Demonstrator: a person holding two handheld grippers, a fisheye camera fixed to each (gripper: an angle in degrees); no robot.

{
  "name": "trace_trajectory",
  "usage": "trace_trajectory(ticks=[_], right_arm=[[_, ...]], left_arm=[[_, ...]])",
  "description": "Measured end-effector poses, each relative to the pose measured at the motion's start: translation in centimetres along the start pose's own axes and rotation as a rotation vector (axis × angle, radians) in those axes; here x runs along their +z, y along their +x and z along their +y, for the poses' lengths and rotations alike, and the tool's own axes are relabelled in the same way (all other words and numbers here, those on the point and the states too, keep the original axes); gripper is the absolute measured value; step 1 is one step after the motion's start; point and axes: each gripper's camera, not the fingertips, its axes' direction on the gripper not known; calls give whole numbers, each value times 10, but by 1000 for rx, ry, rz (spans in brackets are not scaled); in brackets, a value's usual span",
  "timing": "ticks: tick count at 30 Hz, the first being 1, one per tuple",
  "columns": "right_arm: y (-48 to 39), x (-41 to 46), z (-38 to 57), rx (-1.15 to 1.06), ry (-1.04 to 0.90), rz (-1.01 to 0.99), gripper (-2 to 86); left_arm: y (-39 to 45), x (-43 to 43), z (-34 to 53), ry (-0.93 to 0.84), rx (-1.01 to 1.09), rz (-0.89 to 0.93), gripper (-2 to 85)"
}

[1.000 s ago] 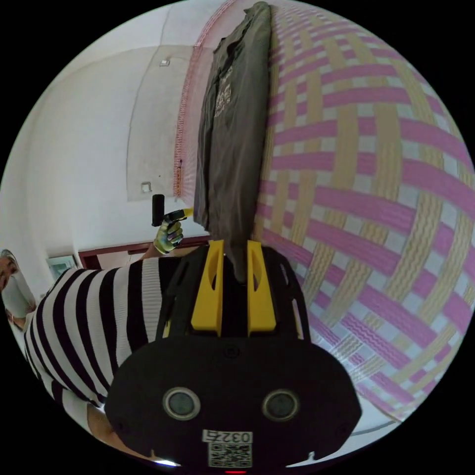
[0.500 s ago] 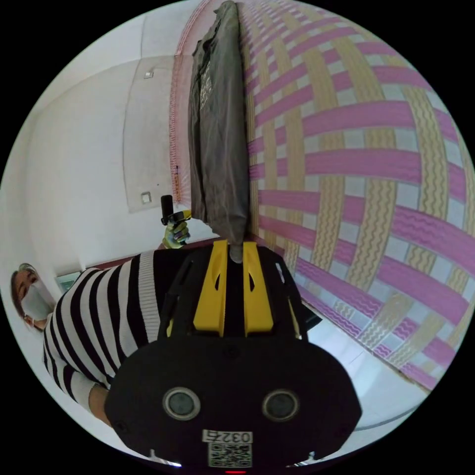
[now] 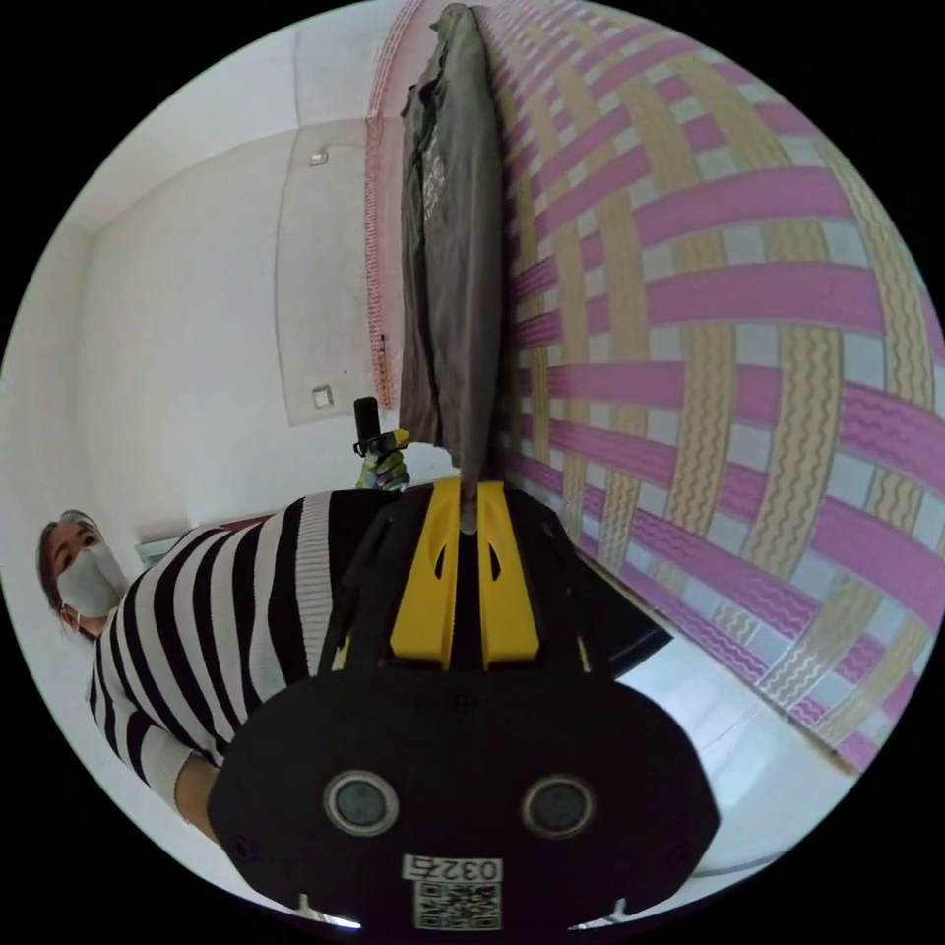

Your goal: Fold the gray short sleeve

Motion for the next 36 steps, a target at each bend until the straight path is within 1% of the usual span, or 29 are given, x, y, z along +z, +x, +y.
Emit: trace_trajectory(ticks=[1,3,5,7,9,12,16,20,26,30,36], right_arm=[[-4,0,4,-12,-14,-8,25],[-10,4,12,-25,-61,4,25],[-12,12,21,-23,-136,8,24],[-13,11,24,-23,-147,-14,24],[-18,1,23,-34,-119,-44,24],[-36,-26,7,-88,-41,-90,24],[-68,-60,-39,-184,43,-92,24],[-97,-85,-94,-250,118,-60,24],[-118,-99,-152,-273,167,-23,25],[-124,-97,-169,-270,138,-3,26],[-112,-98,-184,-231,138,-114,32]], left_arm=[[2,-3,8,4,11,39,-12],[4,-3,19,-33,11,53,-13],[-2,3,33,-104,-29,70,-13],[-3,0,38,-102,-43,105,-14],[5,-10,33,-60,-26,133,-14],[32,-31,4,11,48,155,-14],[72,-56,-58,109,153,173,-13],[88,-72,-132,182,148,142,-13],[79,-78,-213,207,97,113,-13],[74,-73,-238,176,72,125,-13],[61,-64,-266,171,51,235,-10]])
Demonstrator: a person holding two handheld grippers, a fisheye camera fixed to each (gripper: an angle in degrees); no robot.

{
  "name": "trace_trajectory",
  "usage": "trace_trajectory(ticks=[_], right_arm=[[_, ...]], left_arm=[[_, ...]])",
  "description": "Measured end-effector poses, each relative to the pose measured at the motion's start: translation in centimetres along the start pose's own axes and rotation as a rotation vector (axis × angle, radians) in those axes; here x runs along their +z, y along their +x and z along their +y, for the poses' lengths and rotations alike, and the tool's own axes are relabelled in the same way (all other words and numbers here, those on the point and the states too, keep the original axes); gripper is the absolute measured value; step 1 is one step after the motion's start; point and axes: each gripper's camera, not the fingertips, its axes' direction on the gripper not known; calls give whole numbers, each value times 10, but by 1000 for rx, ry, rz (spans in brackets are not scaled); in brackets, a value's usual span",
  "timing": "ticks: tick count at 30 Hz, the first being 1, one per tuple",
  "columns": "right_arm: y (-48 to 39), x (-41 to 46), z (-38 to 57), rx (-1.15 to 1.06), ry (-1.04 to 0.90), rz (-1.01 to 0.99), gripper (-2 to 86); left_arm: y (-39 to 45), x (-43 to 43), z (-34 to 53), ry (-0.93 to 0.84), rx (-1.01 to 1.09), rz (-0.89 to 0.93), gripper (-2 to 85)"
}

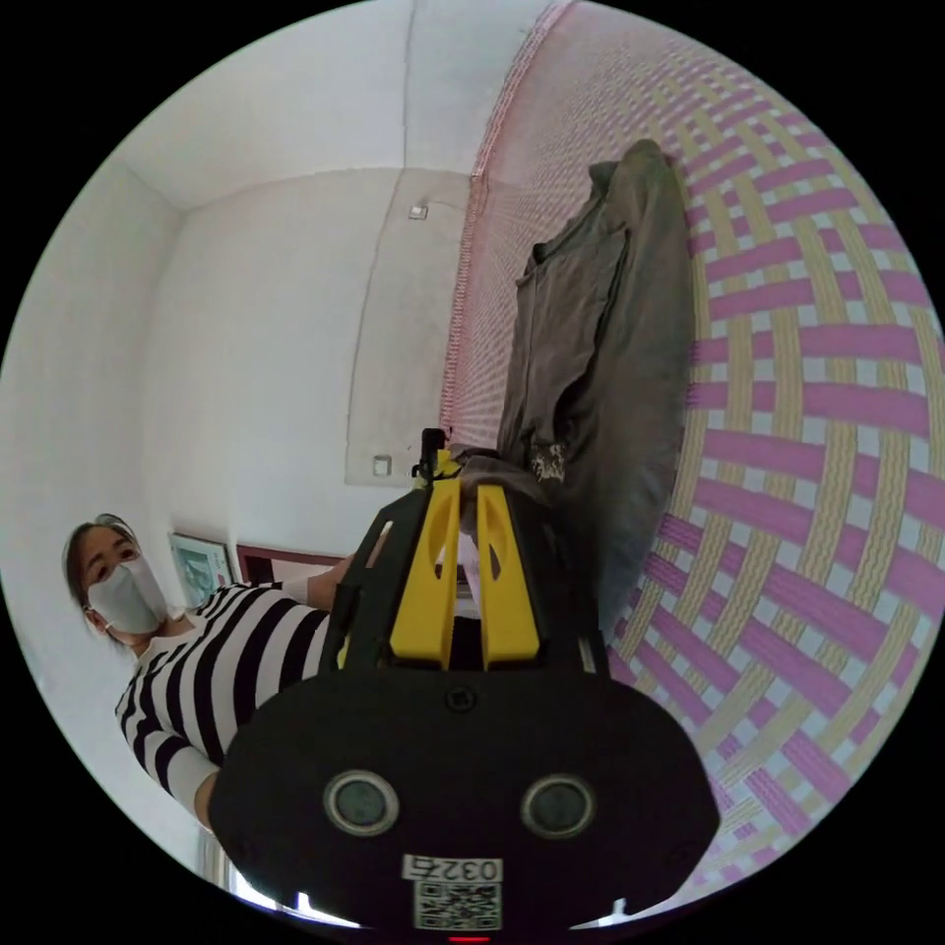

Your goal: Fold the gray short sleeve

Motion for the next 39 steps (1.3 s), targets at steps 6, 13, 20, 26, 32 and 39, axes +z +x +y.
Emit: trace_trajectory(ticks=[6,13,20,26,32,39], right_arm=[[42,0,8,155,138,-56,85],[37,31,19,141,218,26,75],[25,57,26,161,214,127,80],[-9,61,102,101,185,251,80],[-18,91,180,56,142,275,80],[-29,121,208,-70,68,311,77]], left_arm=[[-27,12,-9,42,-69,-28,26],[-36,41,-6,59,-100,-97,19],[-19,66,9,110,-20,-147,26],[1,63,102,106,50,-253,42],[-7,96,200,4,82,-367,59],[1,139,244,-49,226,-455,60]])
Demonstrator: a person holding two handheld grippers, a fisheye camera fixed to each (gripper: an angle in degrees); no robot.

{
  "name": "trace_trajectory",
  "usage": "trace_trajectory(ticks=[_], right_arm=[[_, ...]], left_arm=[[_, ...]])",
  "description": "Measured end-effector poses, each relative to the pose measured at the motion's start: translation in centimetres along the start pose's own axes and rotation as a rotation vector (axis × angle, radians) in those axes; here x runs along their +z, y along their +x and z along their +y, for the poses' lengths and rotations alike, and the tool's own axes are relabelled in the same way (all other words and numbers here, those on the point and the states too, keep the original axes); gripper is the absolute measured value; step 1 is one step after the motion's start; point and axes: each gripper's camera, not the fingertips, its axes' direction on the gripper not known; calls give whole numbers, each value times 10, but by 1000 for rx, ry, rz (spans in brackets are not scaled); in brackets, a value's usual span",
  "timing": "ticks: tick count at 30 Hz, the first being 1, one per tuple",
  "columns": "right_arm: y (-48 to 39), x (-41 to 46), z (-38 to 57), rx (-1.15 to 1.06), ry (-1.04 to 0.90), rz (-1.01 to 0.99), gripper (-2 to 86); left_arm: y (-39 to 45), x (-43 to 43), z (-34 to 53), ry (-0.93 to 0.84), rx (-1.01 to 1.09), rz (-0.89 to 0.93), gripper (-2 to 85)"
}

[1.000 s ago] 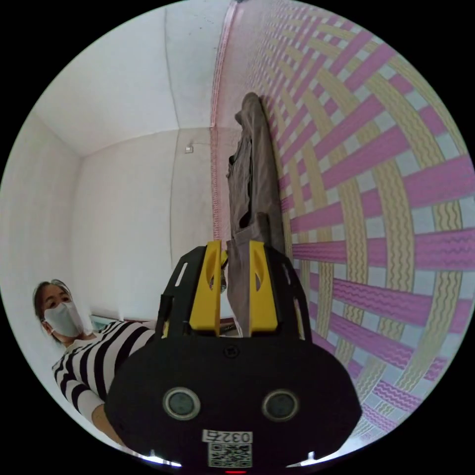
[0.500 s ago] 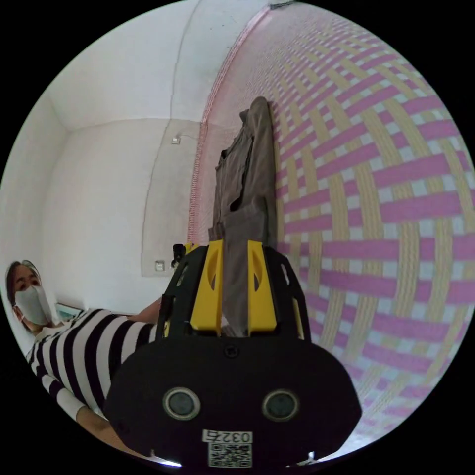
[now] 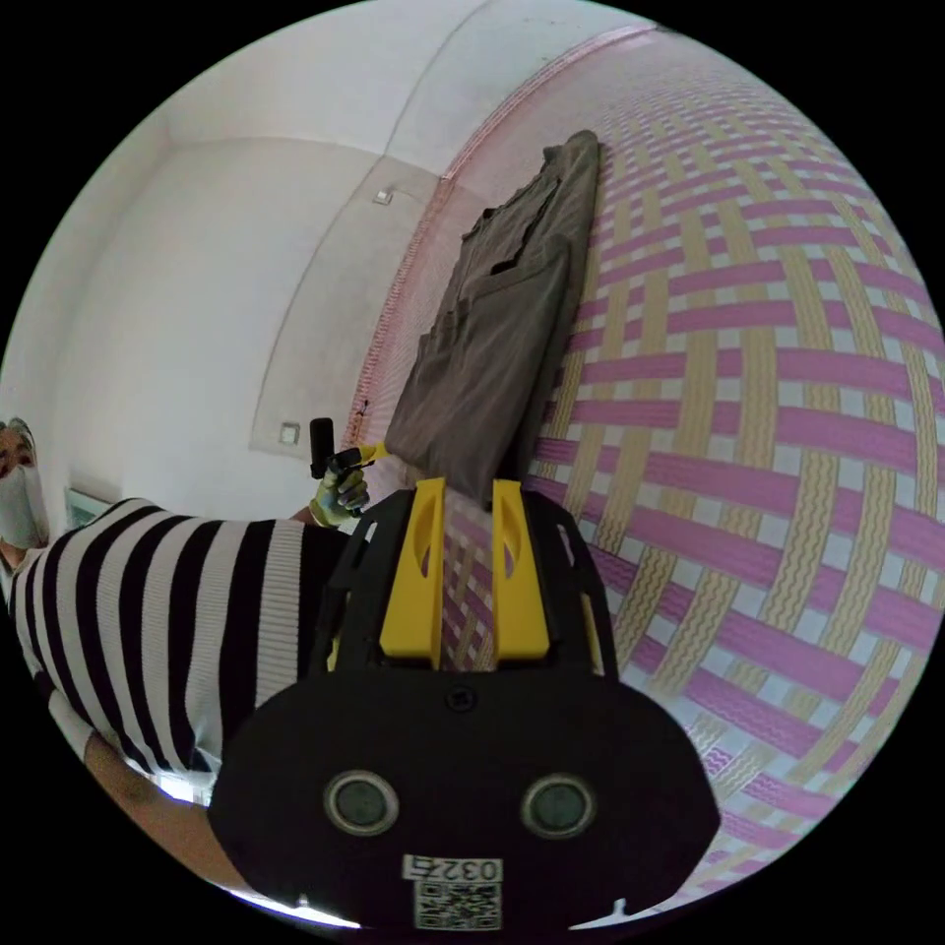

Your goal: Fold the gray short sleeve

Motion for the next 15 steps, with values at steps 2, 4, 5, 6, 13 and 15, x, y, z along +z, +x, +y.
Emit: trace_trajectory(ticks=[2,4,5,6,13,15], right_arm=[[-8,5,2,-50,-47,56,75],[-19,11,2,-110,-104,136,73],[-27,17,1,-158,-139,192,65],[-31,19,1,-182,-155,216,62],[-64,23,2,-319,-248,386,12],[-71,18,5,-316,-251,396,4]], left_arm=[[10,7,8,-22,66,-58,57],[17,11,15,-35,112,-90,52],[21,12,18,-43,140,-114,46],[24,13,20,-49,153,-125,42],[48,10,27,-124,198,-235,-8],[57,5,28,-141,190,-233,-9]])
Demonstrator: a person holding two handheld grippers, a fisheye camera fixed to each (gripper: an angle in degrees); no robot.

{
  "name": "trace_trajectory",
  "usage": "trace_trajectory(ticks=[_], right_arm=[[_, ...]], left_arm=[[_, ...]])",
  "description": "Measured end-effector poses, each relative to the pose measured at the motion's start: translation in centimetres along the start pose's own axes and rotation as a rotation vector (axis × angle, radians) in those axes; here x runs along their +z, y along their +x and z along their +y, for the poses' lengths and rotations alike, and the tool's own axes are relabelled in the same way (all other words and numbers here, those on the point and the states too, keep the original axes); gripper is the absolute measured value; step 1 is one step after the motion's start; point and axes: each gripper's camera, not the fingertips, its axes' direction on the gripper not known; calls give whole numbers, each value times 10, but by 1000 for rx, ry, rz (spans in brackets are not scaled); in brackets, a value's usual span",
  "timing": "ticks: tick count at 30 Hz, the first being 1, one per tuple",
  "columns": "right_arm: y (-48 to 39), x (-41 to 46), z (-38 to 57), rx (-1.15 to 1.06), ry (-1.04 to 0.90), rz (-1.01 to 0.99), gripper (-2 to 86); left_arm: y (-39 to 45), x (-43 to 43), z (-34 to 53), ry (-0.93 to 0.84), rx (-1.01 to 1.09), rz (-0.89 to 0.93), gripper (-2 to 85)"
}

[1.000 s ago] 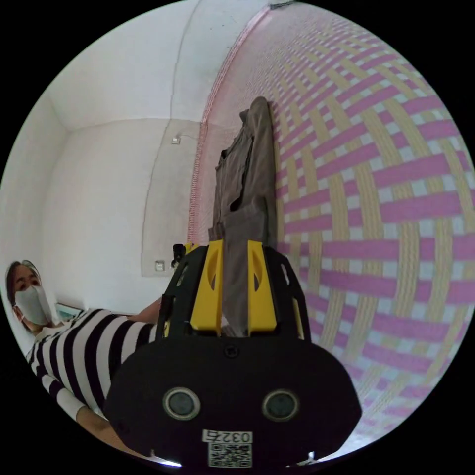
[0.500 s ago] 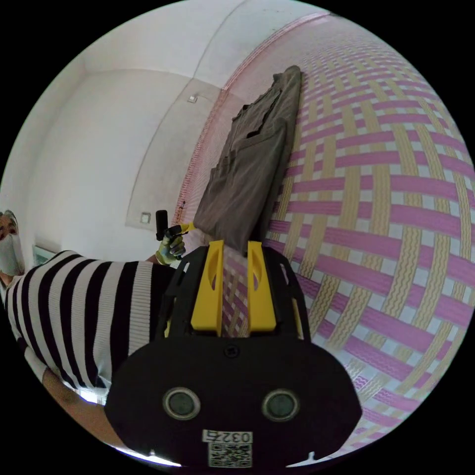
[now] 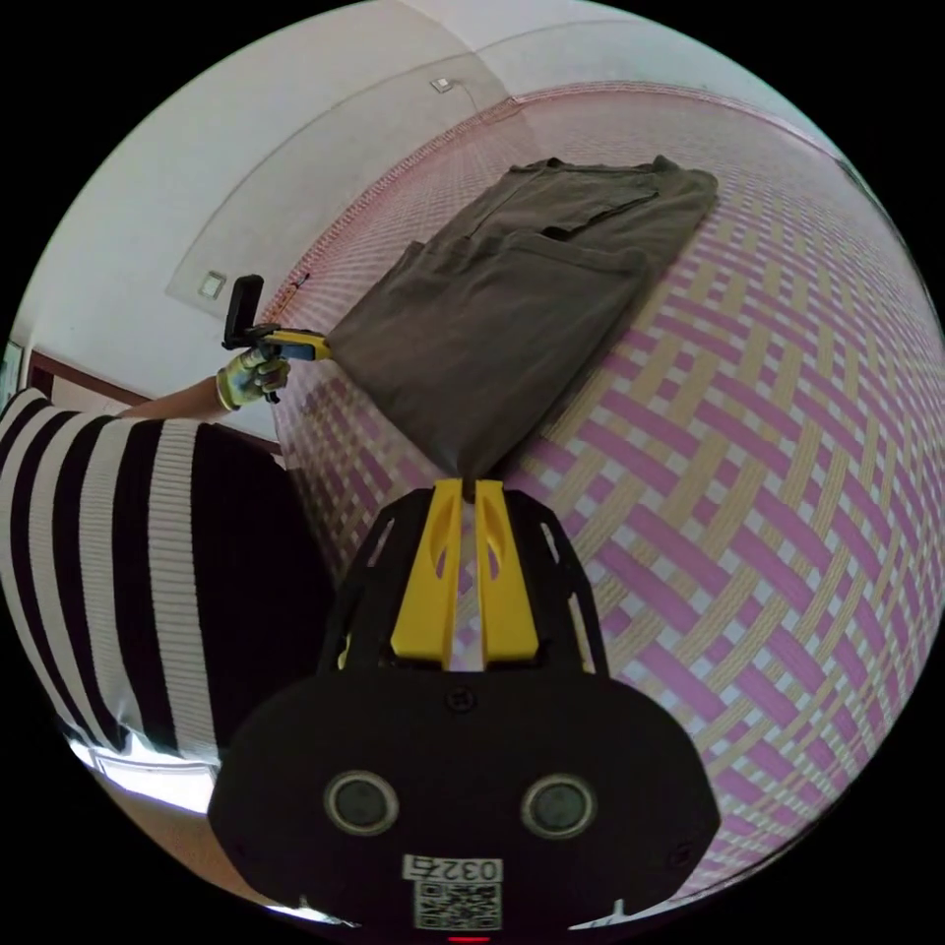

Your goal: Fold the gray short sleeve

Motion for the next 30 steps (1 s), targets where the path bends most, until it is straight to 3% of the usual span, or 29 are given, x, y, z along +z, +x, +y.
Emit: trace_trajectory(ticks=[3,6,12,18,20,26,30], right_arm=[[-14,-19,11,-4,-11,-19,-3],[-32,-42,30,-14,-59,-88,-5],[-43,-107,60,64,-29,-355,-8],[-8,-199,6,92,153,-492,-8],[20,-225,-36,118,176,-502,-8],[118,-235,-134,308,168,-575,-6],[171,-218,-157,458,121,-629,-6]], left_arm=[[15,-16,7,-41,-6,66,-9],[31,-42,24,-75,-7,242,-9],[71,-123,42,-6,24,472,-9],[71,-211,-60,109,35,556,-10],[42,-229,-119,109,-66,571,-10],[-46,-230,-244,46,-318,566,-10],[-85,-218,-277,-15,-425,554,-10]])
